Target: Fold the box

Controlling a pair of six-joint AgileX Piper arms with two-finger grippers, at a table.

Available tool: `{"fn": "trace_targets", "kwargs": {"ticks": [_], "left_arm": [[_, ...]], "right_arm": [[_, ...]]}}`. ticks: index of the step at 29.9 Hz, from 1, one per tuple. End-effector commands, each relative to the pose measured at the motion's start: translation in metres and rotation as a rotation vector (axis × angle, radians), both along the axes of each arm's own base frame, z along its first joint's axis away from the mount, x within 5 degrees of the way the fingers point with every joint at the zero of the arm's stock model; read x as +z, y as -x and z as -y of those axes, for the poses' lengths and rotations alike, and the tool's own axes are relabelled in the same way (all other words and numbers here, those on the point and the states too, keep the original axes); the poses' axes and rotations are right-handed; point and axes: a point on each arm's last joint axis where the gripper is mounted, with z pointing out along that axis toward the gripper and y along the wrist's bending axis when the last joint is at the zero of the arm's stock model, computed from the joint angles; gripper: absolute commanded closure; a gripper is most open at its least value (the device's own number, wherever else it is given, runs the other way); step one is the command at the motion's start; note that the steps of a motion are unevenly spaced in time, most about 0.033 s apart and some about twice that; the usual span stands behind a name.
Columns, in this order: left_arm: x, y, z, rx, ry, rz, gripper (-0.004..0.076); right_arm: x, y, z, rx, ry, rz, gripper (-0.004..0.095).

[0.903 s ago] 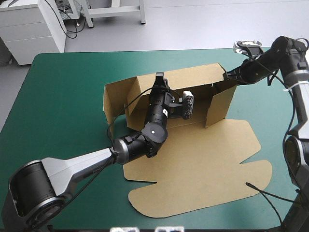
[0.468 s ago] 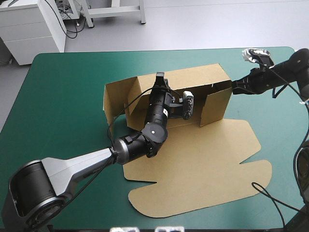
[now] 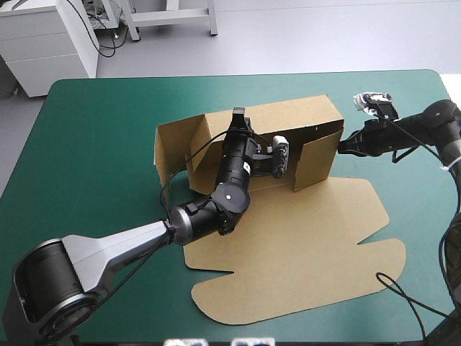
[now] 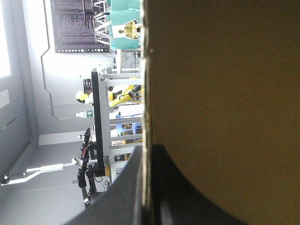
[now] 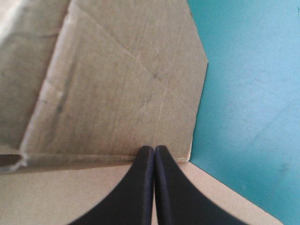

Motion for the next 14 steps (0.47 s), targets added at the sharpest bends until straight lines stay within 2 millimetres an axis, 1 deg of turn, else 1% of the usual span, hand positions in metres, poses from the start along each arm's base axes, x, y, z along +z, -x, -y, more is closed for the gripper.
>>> {"fn": "trace_targets", "kwargs": {"ticks": [1, 3, 5, 9, 12, 14], "left_arm": [[0.0361, 0.0039, -0.0058, -0.001, 0.030, 0.125, 0.0731], [0.0361, 0.0039, -0.0058, -0.001, 0.030, 0.125, 0.0731], [0.0361, 0.0039, -0.0058, -0.001, 0.030, 0.125, 0.0731], [0.0361, 0.0039, -0.0058, -0.001, 0.030, 0.125, 0.0731], [0.0361, 0.0039, -0.0058, -0.001, 0.030, 0.125, 0.0731], [0.0361, 0.0039, -0.0058, -0.001, 0.030, 0.125, 0.0731]], "right_arm": [[0.0262, 0.0055, -0.0011, 0.008, -0.021, 0.110, 0.0920], [0.0272, 0.0054, -0.0022, 0.014, -0.034, 0.116, 0.0901], [0.0281, 0.0058, -0.0035, 0.019, -0.052, 0.116, 0.0855], [0.0279, 0.0100, -0.0065, 0.093, -0.055, 0.112, 0.0710], [0.0274, 0.0132, -0.0081, 0.135, -0.057, 0.099, 0.0538], [0.0274, 0.0136, -0.0083, 0.140, -0.058, 0.097, 0.0393]]}}
